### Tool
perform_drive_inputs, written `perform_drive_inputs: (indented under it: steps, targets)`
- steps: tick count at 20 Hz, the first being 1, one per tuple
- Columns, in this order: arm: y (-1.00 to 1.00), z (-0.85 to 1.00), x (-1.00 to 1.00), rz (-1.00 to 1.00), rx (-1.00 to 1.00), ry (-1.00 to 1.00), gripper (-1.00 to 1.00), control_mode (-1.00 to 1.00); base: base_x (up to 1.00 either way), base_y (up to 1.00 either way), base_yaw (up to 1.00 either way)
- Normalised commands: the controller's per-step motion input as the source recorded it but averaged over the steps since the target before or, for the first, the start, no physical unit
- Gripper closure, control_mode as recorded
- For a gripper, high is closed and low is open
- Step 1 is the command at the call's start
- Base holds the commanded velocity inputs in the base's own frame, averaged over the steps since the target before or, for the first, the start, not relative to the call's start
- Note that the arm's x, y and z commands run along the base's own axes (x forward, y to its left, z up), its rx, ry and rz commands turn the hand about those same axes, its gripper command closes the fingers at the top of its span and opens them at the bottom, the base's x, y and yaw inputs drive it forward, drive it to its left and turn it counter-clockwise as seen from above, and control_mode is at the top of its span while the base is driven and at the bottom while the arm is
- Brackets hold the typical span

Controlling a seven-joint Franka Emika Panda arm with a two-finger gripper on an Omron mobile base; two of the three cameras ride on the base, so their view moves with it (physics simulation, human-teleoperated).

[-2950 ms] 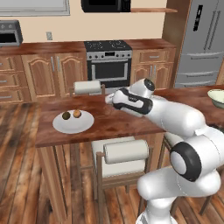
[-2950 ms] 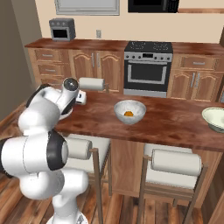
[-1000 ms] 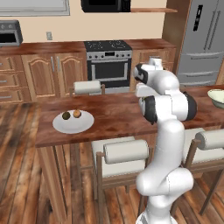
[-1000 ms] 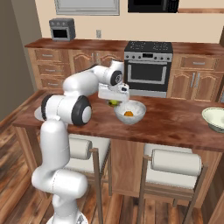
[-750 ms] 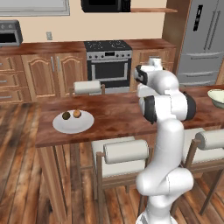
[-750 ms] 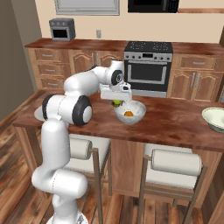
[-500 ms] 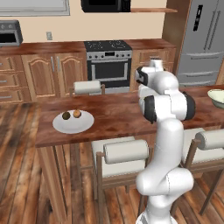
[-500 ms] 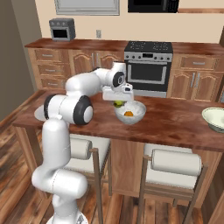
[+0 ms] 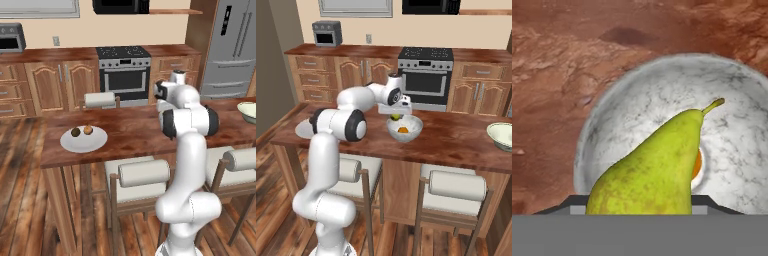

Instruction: Take the fruits from the plate on the dining counter and place two fruits in each bowl.

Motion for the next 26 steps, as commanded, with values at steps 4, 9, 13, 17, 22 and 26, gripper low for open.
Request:
perform_drive_inputs:
  steps: [4,9,13,17,22,26]
  targets:
    - [-0.01,-0.16,0.02,0.02,0.00,0.13,1.00,-1.00,0.00,0.00,0.00]
    - [-0.01,-0.08,-0.09,0.01,0.00,0.04,1.00,-1.00,0.00,0.00,0.00]
    - [-0.11,-0.57,0.00,0.00,0.00,0.06,1.00,-1.00,0.00,0.00,0.00]
    - [-0.27,-0.10,0.00,0.00,0.01,0.00,1.00,-1.00,0.00,0.00,0.00]
    - [-0.25,0.00,0.00,0.00,0.03,0.00,1.00,-1.00,0.00,0.00,0.00]
    - [-0.03,-0.14,0.04,0.00,0.00,0.01,1.00,-1.00,0.00,0.00,0.00]
